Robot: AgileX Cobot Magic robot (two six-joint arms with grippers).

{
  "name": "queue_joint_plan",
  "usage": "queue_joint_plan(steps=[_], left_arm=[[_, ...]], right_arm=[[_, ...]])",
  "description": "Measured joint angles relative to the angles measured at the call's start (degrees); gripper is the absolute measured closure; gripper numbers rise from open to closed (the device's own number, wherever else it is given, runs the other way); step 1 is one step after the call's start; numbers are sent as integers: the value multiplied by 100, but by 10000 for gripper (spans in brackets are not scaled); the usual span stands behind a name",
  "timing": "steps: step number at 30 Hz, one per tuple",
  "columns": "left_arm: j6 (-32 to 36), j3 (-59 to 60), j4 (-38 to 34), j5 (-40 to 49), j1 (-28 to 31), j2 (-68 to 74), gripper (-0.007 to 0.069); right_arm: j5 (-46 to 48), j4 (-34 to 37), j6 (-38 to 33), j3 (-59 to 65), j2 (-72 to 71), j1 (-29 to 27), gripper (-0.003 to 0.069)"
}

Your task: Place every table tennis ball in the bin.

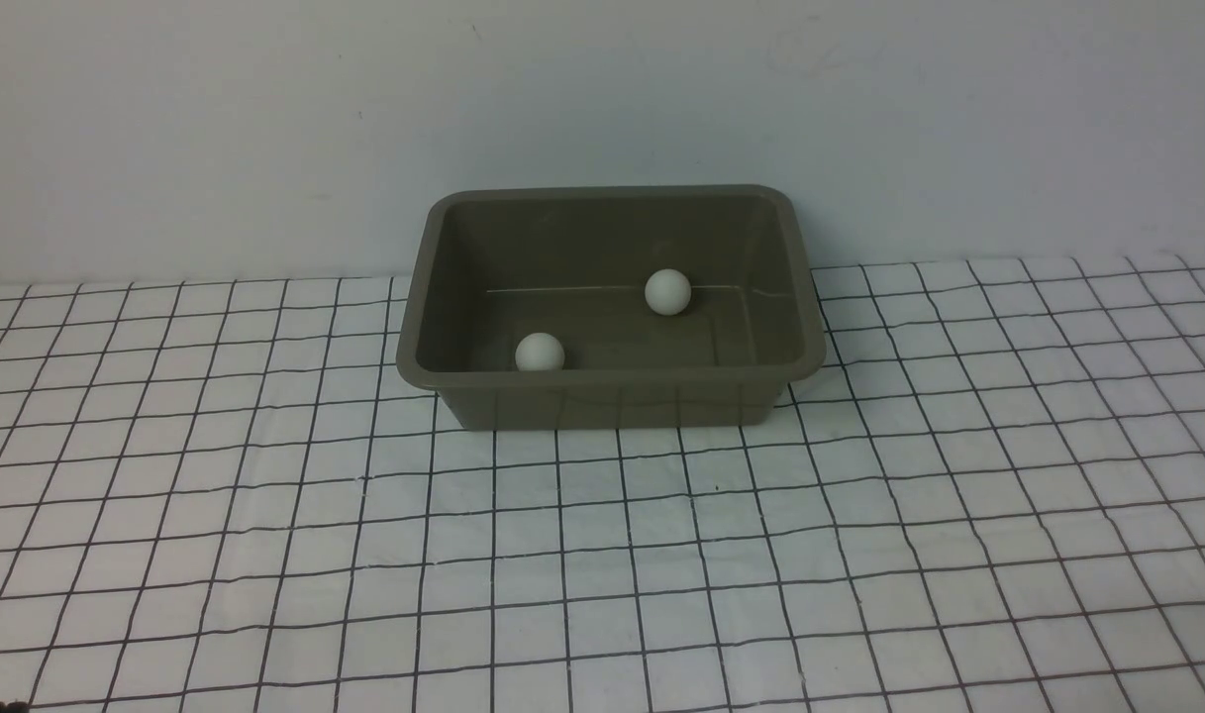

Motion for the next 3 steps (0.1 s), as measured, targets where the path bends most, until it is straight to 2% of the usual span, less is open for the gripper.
queue_joint_plan(steps=[3], left_arm=[[0,0,0,0,0,0,629]], right_arm=[[0,0,0,0,0,0,676]])
